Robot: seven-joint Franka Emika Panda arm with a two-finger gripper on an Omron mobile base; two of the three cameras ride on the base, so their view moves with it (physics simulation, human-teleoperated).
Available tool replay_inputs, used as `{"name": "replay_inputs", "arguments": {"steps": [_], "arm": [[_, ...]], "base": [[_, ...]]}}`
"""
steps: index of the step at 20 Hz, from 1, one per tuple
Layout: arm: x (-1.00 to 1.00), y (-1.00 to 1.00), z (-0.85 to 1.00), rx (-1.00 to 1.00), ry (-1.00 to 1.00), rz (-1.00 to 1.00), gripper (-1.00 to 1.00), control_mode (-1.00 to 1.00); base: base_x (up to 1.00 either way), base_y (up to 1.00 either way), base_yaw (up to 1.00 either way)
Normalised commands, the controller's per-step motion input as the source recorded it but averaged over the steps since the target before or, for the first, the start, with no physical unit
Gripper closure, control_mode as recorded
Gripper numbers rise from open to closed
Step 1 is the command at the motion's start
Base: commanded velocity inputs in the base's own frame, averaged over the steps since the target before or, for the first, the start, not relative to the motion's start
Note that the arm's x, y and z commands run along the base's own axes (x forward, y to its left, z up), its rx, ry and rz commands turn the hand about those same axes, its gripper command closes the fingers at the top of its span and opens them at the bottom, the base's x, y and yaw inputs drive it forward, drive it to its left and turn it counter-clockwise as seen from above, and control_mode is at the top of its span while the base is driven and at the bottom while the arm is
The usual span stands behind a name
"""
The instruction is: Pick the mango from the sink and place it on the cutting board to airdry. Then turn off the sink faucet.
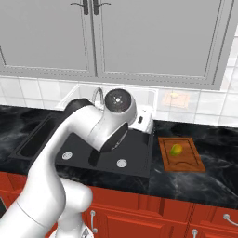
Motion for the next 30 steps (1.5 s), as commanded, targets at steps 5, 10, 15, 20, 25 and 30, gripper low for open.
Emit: {"name": "replay_inputs", "arguments": {"steps": [5, 10, 15, 20, 25, 30], "arm": [[-0.08, 0.24, 0.25, -0.01, 0.00, 0.10, -1.00, -1.00], [-0.14, 0.46, -0.03, -0.04, -0.01, 0.05, -1.00, -1.00], [-0.11, 0.37, -0.03, -0.03, -0.06, 0.03, -1.00, -1.00], [-0.17, 0.22, -0.13, -0.03, -0.16, 0.09, -1.00, -1.00], [-0.06, 0.19, -0.10, -0.03, -0.16, 0.08, -1.00, -1.00], [0.00, 0.10, -0.03, -0.02, -0.11, 0.06, -1.00, -1.00]], "base": [[0.00, 0.00, 0.00], [0.00, 0.00, 0.00], [0.00, 0.00, 0.00], [0.00, 0.00, 0.00], [0.00, 0.00, 0.00], [0.00, 0.00, 0.00]]}}
